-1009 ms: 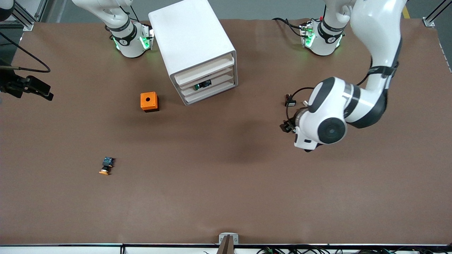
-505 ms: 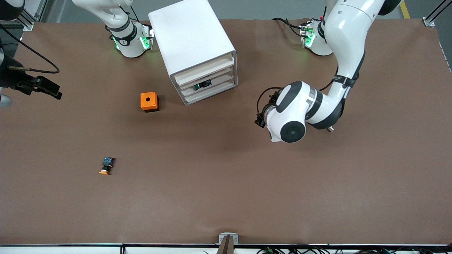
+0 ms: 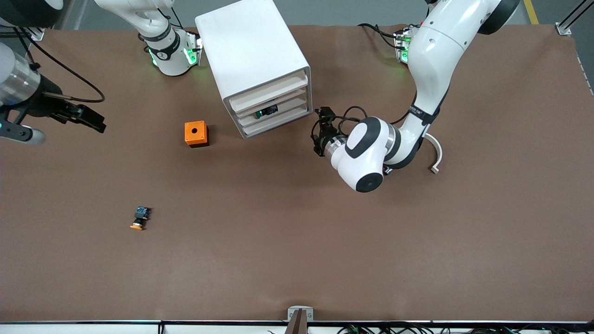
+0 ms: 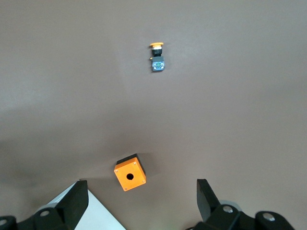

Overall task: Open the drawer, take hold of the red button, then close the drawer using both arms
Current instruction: 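Reach the left gripper to the white drawer's handle and grasp it, then pull the drawer open with the left gripper while the right gripper approaches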

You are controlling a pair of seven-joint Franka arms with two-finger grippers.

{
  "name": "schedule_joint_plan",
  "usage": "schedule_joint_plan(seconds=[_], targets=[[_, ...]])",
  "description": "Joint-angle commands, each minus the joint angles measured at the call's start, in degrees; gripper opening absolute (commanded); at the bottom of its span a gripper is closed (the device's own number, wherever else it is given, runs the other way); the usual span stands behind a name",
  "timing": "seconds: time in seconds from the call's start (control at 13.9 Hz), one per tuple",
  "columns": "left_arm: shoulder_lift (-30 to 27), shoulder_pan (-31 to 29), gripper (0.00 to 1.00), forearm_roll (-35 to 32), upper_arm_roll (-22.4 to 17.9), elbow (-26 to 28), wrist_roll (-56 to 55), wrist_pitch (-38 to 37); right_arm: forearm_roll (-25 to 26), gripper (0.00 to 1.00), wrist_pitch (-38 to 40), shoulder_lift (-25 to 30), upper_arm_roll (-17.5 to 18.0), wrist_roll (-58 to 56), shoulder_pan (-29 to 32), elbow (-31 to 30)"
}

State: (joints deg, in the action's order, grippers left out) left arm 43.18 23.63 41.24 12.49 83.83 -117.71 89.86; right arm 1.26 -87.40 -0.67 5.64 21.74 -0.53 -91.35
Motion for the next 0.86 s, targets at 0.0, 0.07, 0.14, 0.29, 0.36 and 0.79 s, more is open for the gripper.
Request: schedule_joint_plan(seconds=[0.0, 0.07, 0.14, 0.29, 0.36, 0.79], targets=[[3.6, 1.4, 0.87, 5.1, -0.4, -1.5, -10.7, -0.6, -0.6, 1.0, -1.5, -1.8, 2.6, 5.1, 0.6, 0.4], [4.4, 1.5, 0.84, 6.6, -0.4, -1.5, -12.8, -0.6, -0.7, 1.0, -2.3, -2.2, 3.3, 5.3, 0.5, 0.4], [4.7, 2.0, 0.76, 8.9, -0.3, -1.4, -13.3, -0.6, -0.8, 1.0, -3.0, -2.6, 3.5, 6.4, 0.2, 0.4], [5.8, 2.6, 0.63, 14.4, -0.3, -1.4, -14.6, -0.6, -2.0, 1.0, -3.8, -3.4, 3.5, 8.9, -1.5, 0.5], [6.5, 2.6, 0.62, 15.7, -0.3, -1.4, -16.4, -0.6, -2.1, 1.0, -4.4, -4.0, 3.7, 9.9, -2.0, 0.5], [7.4, 6.9, 0.53, 18.0, -0.3, -1.2, -19.8, -0.8, -2.0, 1.0, -11.5, -8.5, 11.7, 23.7, -1.9, 0.4]])
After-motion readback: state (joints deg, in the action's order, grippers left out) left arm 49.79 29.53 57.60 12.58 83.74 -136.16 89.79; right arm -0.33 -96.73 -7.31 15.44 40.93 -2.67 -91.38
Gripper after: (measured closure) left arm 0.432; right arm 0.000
